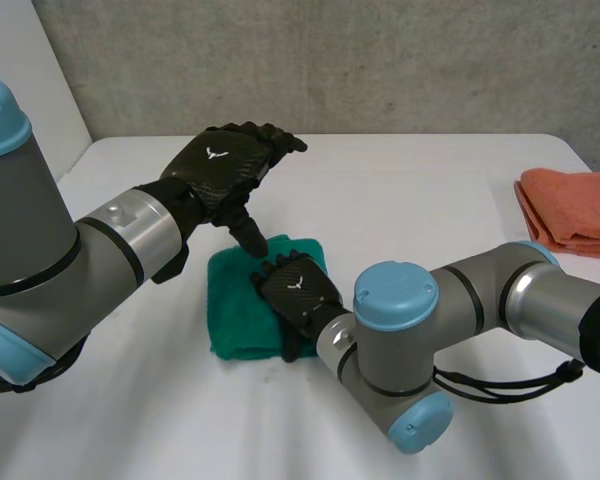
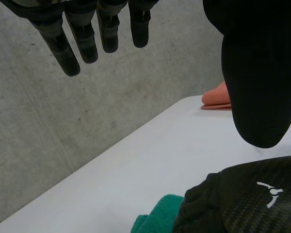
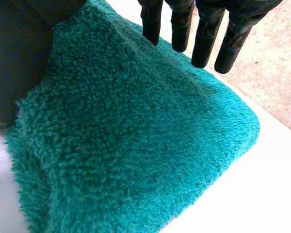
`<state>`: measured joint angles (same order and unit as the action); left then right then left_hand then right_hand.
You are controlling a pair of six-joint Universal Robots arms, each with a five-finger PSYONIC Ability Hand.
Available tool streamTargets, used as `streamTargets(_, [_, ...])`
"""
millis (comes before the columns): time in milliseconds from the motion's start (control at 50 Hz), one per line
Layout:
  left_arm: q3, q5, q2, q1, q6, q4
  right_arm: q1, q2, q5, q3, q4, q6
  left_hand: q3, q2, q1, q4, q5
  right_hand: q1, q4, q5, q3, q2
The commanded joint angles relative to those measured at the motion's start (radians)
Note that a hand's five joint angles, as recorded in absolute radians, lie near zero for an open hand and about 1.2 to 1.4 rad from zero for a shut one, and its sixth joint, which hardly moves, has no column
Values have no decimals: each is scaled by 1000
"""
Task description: Fold the laundry.
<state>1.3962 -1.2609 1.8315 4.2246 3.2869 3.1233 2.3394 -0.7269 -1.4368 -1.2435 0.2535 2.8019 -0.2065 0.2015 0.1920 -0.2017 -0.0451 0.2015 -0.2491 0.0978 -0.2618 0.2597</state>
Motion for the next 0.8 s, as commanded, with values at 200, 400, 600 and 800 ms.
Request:
streamTargets(200, [9, 2, 0, 1, -13, 0, 0, 52, -5, 62, -2, -44, 32, -27, -17, 27, 45, 379, -332, 309, -319, 321])
streamTargets(400, [13, 2, 0, 5, -13, 0, -2, 41, -24, 91, -3, -61, 32, -27, -17, 27, 45, 553, -505, 482, -492, 495])
streamTargets(600, [13, 2, -1, 3, -15, 0, -9, 35, -20, 133, -43, -81, 32, -27, -17, 27, 45, 682, -634, 611, -622, 624])
streamTargets(800, [20, 2, -1, 5, -32, 0, -11, 46, -13, 139, -53, -91, 32, -27, -17, 27, 45, 738, -690, 667, -678, 680])
